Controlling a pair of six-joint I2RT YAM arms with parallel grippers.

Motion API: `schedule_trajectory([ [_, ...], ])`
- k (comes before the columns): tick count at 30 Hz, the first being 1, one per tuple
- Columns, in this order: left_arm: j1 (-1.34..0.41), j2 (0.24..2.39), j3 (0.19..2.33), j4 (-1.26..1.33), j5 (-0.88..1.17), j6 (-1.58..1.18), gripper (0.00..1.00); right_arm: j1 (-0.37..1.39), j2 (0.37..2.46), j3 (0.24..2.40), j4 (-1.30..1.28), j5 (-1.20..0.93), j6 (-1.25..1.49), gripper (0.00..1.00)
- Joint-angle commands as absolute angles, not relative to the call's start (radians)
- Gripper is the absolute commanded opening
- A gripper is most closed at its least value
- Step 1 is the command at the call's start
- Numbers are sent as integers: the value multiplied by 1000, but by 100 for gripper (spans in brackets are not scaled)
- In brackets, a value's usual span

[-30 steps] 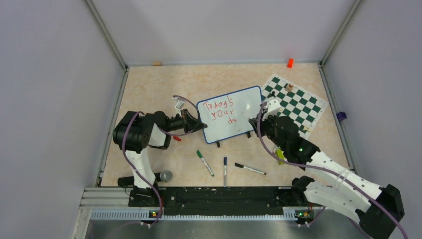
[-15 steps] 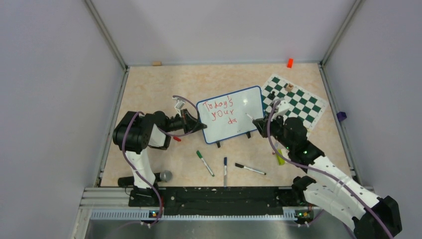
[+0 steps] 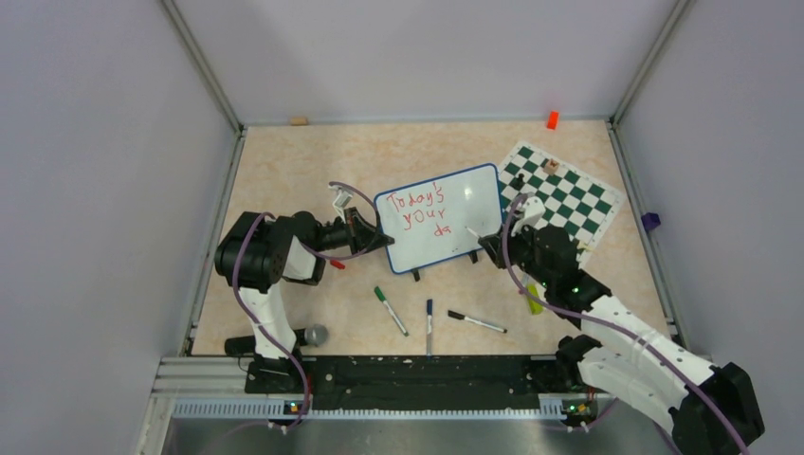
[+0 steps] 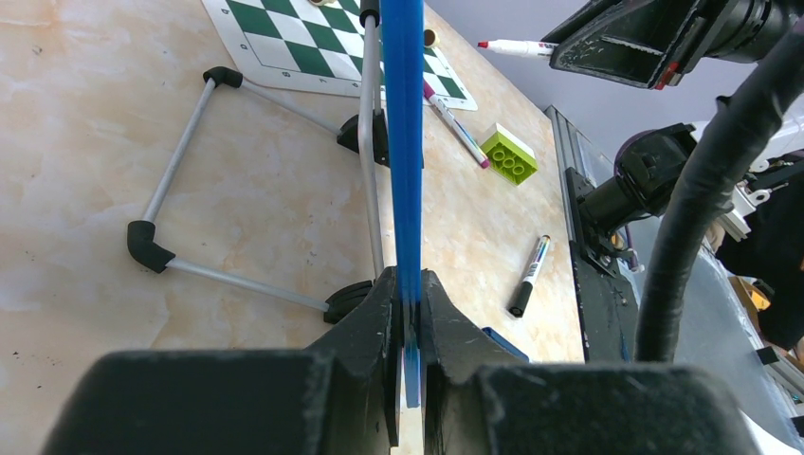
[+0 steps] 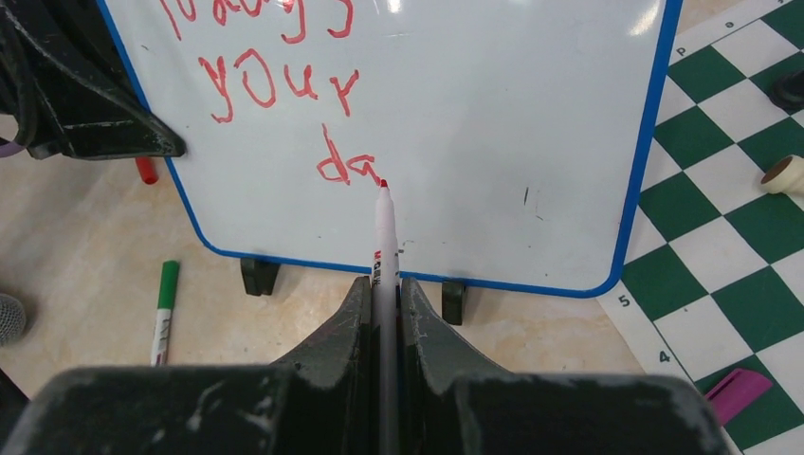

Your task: Write a sentence on the whiteboard

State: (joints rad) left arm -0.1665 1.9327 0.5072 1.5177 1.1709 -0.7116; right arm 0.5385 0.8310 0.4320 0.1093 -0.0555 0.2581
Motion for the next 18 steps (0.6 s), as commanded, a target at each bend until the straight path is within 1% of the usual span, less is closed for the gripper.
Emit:
schedule_trajectory([
  [1,-172,1911,506,1620,1208,-687,0,561,844,477,95,10,244,0],
  [5,-173,1914,509,1620,1209,-688,0,647,934,551,34,146,198,0],
  [8,-173,1913,508,1620,1210,-688,0,720,976,578,36,247,169,0],
  [18,-173,1917,507,1620,1210,-686,0,783,1100,657,39,330,134,0],
])
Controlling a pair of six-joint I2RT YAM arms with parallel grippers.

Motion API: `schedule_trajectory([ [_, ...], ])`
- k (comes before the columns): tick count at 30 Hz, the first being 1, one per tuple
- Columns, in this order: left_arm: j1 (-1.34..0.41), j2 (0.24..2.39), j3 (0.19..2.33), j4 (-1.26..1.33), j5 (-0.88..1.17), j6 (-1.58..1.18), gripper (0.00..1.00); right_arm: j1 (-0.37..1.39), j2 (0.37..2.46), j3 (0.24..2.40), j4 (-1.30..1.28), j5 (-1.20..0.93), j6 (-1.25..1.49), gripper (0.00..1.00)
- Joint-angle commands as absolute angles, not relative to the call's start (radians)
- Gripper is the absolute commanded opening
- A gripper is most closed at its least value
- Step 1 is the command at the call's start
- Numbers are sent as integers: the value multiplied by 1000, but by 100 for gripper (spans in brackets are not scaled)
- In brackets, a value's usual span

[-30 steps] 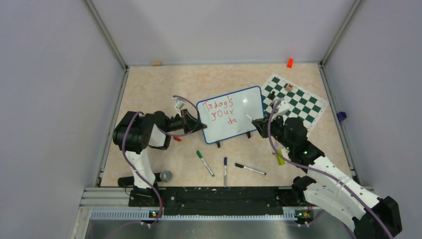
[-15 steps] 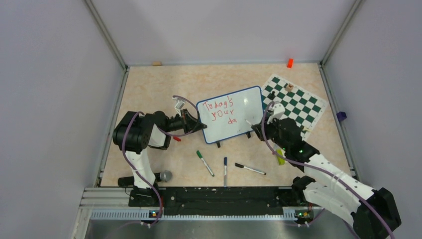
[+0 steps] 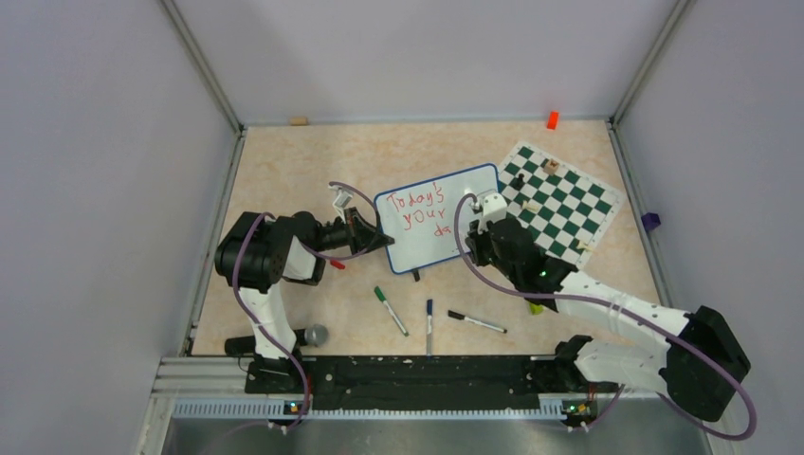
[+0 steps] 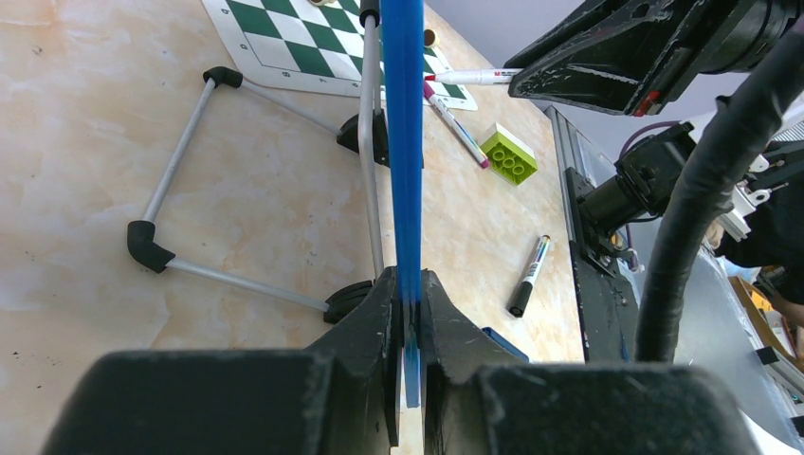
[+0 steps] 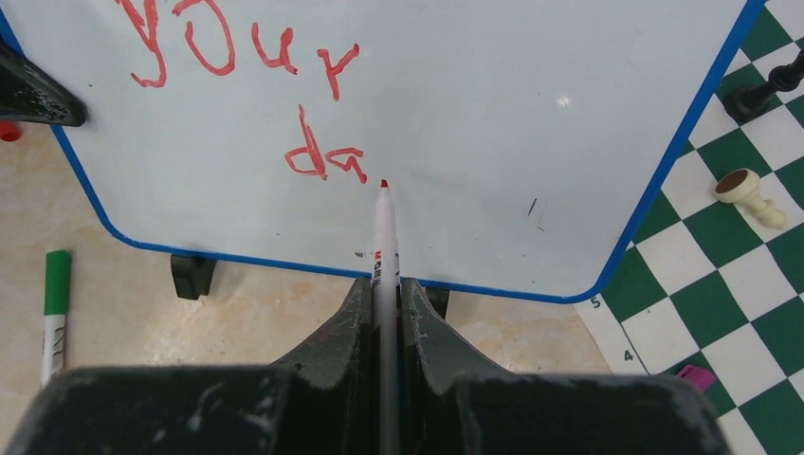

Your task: Write a sentence on the whiteboard

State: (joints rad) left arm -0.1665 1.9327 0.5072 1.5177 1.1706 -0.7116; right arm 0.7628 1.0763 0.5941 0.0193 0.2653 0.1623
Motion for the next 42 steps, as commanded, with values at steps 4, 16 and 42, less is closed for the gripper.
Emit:
schedule_trajectory([
  [4,-173,1919,509,1620,1210,-688,0,785,1129,674,44,338,123,0],
  [16,-173,1919,509,1620,1209,-688,0,784,1158,685,85,304,109,0],
  [42,-173,1915,508,1620,1210,-690,0,785,1223,701,20,345,127,0],
])
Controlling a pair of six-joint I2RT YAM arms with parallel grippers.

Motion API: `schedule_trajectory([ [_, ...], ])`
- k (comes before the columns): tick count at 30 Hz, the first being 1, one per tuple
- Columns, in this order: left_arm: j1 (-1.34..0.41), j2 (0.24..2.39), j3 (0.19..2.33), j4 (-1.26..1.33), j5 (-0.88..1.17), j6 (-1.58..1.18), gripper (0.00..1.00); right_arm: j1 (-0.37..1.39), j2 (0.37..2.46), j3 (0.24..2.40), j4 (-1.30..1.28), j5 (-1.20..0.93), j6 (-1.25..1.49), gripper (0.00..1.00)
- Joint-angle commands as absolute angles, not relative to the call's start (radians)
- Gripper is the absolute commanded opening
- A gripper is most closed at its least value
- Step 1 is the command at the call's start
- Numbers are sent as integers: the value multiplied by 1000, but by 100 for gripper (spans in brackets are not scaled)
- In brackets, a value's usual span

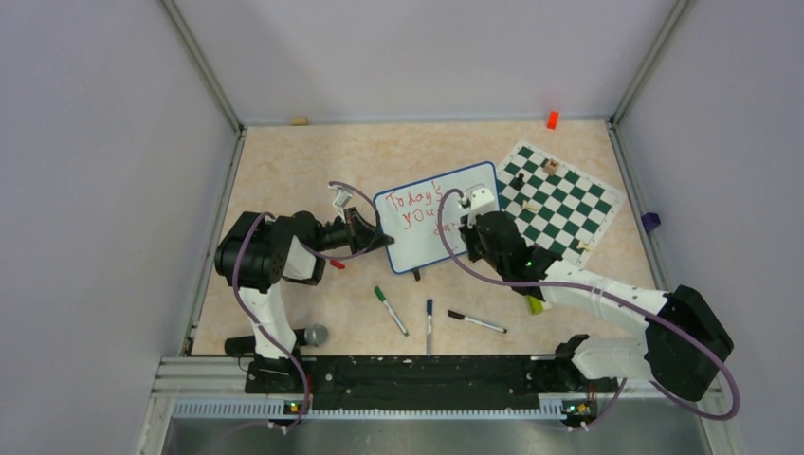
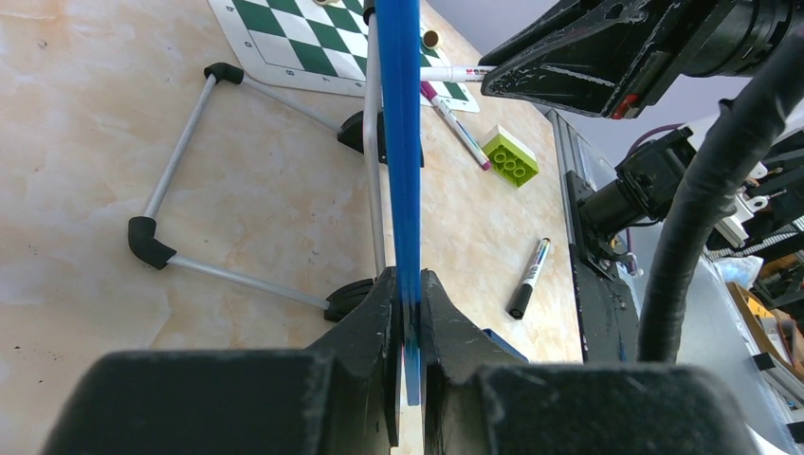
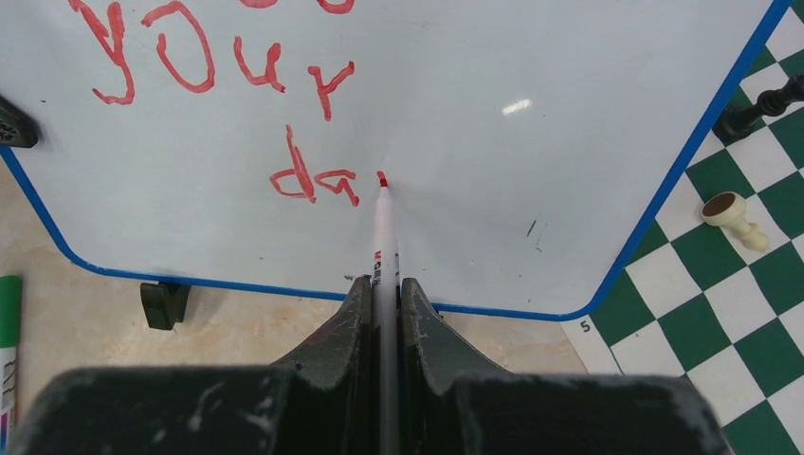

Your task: Write a sentence on the whiteboard

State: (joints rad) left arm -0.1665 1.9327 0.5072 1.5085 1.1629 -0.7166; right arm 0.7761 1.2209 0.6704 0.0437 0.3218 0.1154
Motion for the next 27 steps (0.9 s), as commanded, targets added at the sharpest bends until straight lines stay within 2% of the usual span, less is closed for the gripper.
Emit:
schedule_trajectory([
  [1,-173,1915,508,1620,1209,-689,0,784,1220,698,14,342,128,0],
  [11,-173,1917,507,1620,1210,-689,0,784,1195,671,2,348,131,0],
  [27,-175,1924,511,1620,1209,-688,0,779,1246,749,9,400,117,0],
])
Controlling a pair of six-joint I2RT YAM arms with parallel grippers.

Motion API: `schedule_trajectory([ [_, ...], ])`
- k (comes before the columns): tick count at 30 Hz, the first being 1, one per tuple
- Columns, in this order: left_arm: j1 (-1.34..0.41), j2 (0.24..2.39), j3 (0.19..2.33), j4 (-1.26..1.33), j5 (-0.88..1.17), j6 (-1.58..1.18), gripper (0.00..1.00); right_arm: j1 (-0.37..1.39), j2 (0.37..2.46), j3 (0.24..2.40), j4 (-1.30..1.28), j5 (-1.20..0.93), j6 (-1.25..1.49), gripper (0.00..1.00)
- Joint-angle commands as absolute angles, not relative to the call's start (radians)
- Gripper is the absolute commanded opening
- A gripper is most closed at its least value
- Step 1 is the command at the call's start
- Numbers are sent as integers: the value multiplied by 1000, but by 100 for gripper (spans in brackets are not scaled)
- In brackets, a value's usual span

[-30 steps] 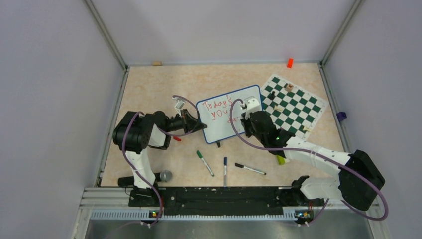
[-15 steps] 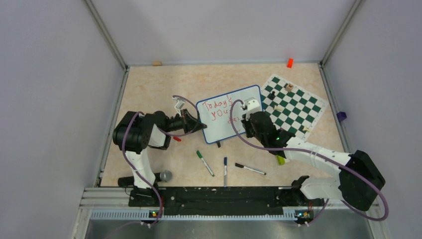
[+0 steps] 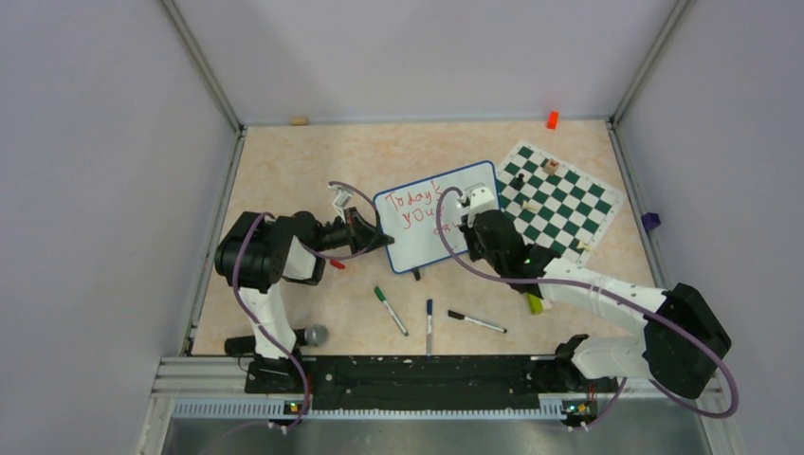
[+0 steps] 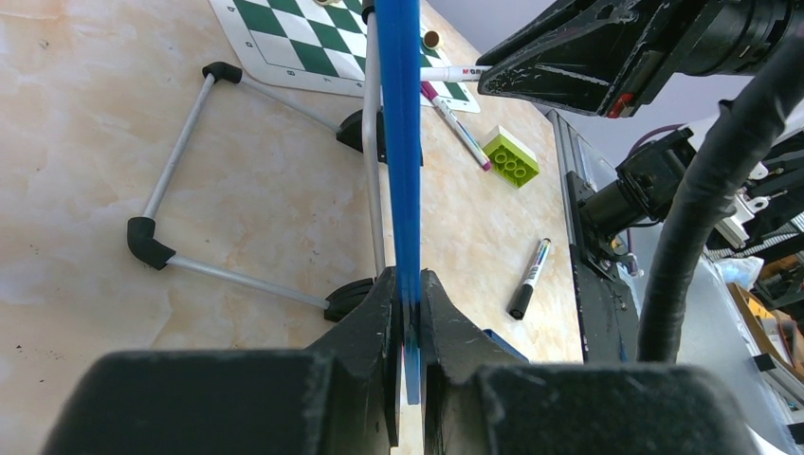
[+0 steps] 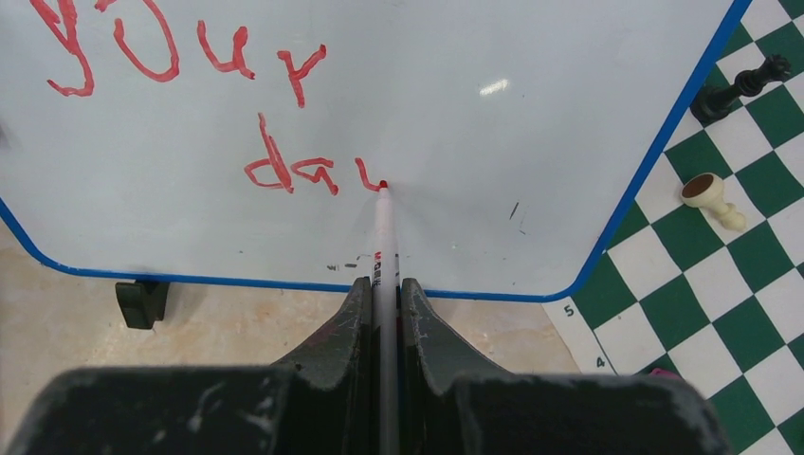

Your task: Write a sentence on the whiteboard

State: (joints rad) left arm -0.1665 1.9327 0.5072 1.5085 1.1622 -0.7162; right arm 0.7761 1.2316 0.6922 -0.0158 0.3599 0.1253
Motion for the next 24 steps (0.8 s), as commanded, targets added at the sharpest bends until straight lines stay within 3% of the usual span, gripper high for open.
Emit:
schedule_trajectory([
  [1,-175,1924,511,1620,1209,-687,0,778,1247,754,9,401,116,0],
  [24,-174,1923,511,1620,1210,-689,0,779,1246,728,-50,366,134,0],
])
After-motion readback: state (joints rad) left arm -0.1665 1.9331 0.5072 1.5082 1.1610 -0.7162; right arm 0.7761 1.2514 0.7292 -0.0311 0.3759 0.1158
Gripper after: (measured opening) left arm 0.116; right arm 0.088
